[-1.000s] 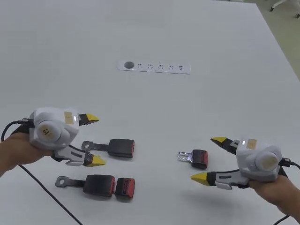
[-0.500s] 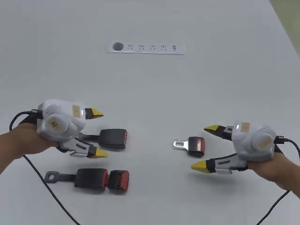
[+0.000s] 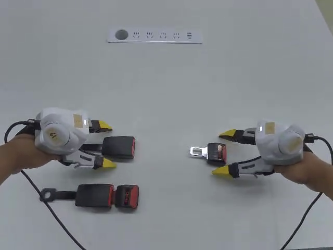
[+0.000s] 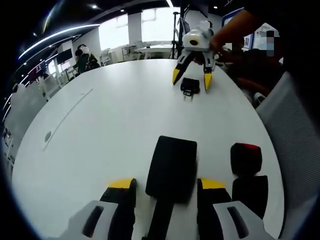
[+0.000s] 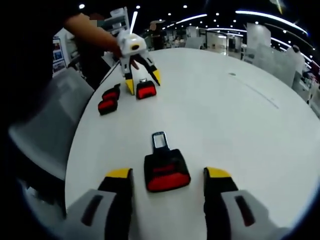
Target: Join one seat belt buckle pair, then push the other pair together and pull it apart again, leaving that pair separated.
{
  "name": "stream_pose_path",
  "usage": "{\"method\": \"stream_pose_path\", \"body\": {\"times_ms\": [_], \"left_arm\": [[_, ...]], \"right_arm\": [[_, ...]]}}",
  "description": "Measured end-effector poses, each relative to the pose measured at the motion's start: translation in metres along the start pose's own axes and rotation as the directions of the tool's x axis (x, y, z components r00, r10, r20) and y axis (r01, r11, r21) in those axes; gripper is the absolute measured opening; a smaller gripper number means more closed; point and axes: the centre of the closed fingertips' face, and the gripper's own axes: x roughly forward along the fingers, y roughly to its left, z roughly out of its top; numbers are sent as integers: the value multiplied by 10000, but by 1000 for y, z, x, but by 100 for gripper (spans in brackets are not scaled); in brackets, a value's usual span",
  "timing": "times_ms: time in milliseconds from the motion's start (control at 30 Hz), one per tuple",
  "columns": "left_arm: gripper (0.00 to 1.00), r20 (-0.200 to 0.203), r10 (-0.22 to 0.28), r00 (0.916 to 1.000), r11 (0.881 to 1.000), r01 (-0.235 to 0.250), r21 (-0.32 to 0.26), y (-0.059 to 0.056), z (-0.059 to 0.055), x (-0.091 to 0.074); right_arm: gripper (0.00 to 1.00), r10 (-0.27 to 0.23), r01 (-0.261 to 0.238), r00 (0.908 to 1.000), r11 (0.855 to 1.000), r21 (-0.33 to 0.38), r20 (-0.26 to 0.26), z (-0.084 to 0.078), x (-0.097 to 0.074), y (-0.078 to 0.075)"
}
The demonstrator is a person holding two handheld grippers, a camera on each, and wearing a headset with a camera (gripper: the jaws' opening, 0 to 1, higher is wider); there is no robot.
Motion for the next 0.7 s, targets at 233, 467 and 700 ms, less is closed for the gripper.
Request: {"method": "stream_pose_path", "body": {"times_ms": [233,467,700], "left_arm": [[35,37,-226,9997,9987,224,455,-3,3,-2],[35,-168,-445,9989,9949,458,894,-6,1,-3],[34,-99,-404,9991,9963,410,759,-5,-1,-1]], "right_arm": [[37,169,-175,9998,9987,-487,-123,1,-2,5],[35,292,-286,9995,9987,-419,130,3,-5,8],[35,331,-325,9986,9994,-151,409,5,-6,10]]}}
